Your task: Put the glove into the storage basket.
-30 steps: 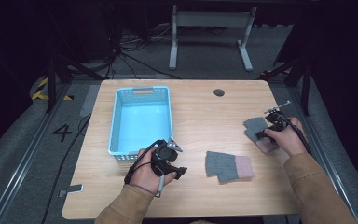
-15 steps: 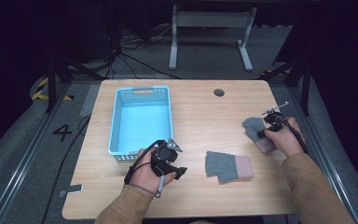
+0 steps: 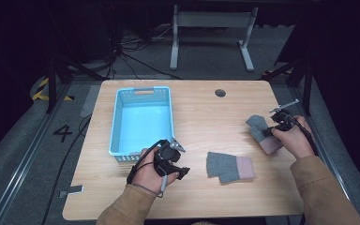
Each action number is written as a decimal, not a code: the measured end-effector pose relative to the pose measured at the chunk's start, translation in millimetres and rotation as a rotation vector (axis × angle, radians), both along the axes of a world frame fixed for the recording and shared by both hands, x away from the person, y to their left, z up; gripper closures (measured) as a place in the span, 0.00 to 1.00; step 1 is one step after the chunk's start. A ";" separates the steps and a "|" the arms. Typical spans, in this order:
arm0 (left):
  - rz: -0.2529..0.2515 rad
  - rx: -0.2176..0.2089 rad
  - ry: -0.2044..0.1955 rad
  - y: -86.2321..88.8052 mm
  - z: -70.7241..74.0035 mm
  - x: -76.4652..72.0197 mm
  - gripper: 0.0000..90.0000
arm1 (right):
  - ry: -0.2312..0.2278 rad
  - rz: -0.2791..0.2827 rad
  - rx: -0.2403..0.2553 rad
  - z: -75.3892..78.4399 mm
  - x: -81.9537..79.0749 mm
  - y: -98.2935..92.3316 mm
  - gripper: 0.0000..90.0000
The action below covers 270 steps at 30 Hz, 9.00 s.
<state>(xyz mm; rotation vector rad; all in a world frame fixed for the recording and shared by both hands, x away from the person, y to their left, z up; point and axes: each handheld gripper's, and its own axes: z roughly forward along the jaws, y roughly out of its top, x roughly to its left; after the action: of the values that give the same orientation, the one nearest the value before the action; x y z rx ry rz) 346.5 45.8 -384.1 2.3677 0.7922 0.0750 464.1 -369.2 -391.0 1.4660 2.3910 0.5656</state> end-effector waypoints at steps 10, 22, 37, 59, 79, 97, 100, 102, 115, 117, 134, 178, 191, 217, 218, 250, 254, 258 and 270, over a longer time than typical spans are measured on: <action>-0.018 -0.002 -0.002 -6.0 1.8 1.5 0.50 | -0.044 0.102 0.030 25.0 -22.3 10.7 0.87; -0.033 -0.007 -0.012 -9.9 2.2 1.1 0.52 | -0.079 0.273 0.046 43.1 -50.5 36.5 0.86; -0.060 -0.020 0.010 -11.5 4.6 0.4 0.60 | -0.100 0.404 0.115 42.9 -78.4 63.3 0.86; -0.102 -0.020 -0.003 -23.0 3.4 -0.8 0.63 | -0.066 0.504 0.119 18.1 -95.6 86.9 0.86; -0.181 -0.040 -0.028 -40.6 -7.9 1.0 0.73 | 0.001 0.538 0.060 -13.5 -99.2 106.6 0.76; -0.211 -0.003 -0.004 -50.8 -16.0 5.4 0.79 | -0.046 0.450 0.096 -0.5 -107.7 64.6 0.60; -0.215 0.000 -0.007 -52.1 -16.8 6.3 0.80 | -0.051 0.414 0.089 1.8 -110.3 51.1 0.61; -0.214 -0.002 -0.008 -53.4 -18.2 7.1 0.80 | -0.048 0.401 0.087 2.2 -111.4 44.2 0.60; -0.226 0.009 0.000 -62.3 -26.4 13.4 0.79 | 0.012 0.368 0.040 -13.1 -117.3 14.5 0.58; -0.227 0.011 -0.002 -63.5 -28.3 14.4 0.79 | 0.029 0.393 0.032 -16.8 -118.7 15.5 0.59; -0.212 0.009 -0.001 -73.0 -51.2 28.4 0.79 | 0.049 0.460 0.004 -26.8 -119.0 34.5 0.68; -0.224 -0.008 -0.055 -77.0 -27.6 4.6 0.99 | -0.095 0.373 0.080 0.0 -103.7 41.4 0.96; -0.240 0.016 -0.033 -85.5 -39.3 4.2 0.99 | -0.068 0.345 0.069 -16.1 -90.2 43.4 0.96; -0.203 0.002 0.004 -78.5 -38.3 8.8 0.69 | -0.115 0.251 0.043 -12.7 -91.0 25.2 0.79; -0.196 -0.004 -0.003 -78.0 -37.2 8.4 0.69 | -0.115 0.249 0.048 -11.4 -91.6 25.1 0.81; -0.176 -0.083 -0.054 -79.4 -21.7 10.5 0.61 | -0.082 0.290 0.166 -15.3 -98.1 52.4 0.99; -0.211 -0.085 -0.066 -89.0 -13.9 13.7 0.59 | -0.109 0.274 0.179 -4.6 -103.2 44.2 0.99; -0.219 -0.087 -0.072 -95.5 -12.6 16.1 0.55 | -0.121 0.255 0.187 0.4 -105.1 36.4 0.98; -0.264 -0.063 -0.072 -125.9 -19.9 32.0 0.48 | -0.136 0.203 0.219 5.8 -104.0 14.0 0.96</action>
<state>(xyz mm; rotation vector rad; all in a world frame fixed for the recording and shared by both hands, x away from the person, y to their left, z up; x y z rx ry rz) 378.4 -80.1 -404.0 2.3736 0.4367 0.0248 360.2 -355.2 -385.2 1.2249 2.4466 0.9710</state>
